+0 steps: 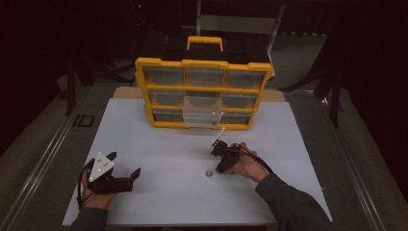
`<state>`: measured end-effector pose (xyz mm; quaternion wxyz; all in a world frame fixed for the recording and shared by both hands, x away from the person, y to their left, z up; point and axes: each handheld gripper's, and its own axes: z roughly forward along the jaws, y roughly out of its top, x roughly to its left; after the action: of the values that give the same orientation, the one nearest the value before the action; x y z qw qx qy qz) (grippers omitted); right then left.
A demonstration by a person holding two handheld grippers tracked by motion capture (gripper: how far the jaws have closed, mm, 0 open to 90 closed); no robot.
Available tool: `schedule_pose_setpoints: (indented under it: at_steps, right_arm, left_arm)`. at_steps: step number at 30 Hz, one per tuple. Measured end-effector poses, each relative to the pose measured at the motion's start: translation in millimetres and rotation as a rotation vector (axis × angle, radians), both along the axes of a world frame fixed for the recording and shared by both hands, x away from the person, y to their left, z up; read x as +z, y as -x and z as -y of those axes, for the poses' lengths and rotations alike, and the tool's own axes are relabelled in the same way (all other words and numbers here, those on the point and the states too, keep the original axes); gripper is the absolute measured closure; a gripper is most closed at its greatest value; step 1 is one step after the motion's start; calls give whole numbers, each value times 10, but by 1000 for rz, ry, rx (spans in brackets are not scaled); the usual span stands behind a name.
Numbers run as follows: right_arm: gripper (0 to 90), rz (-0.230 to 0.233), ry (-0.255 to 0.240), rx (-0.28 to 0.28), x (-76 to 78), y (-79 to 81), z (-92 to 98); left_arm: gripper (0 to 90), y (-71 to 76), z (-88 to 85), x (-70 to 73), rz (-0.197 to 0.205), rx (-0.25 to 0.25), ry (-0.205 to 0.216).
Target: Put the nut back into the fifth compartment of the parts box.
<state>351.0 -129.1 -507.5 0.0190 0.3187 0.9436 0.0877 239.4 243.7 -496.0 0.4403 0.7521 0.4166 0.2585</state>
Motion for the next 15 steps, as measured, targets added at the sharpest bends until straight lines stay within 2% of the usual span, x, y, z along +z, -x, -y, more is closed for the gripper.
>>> schedule_pose_setpoints:
  at_steps: [5,15]
  right_arm:
    - [648,-15,4,-6,4,-10,6]
    - [699,-15,19,26,9,-5,-9]
  left_arm:
    - [0,0,0,0,1,-1,1]
    - [0,-1,3,-1,0,0,0]
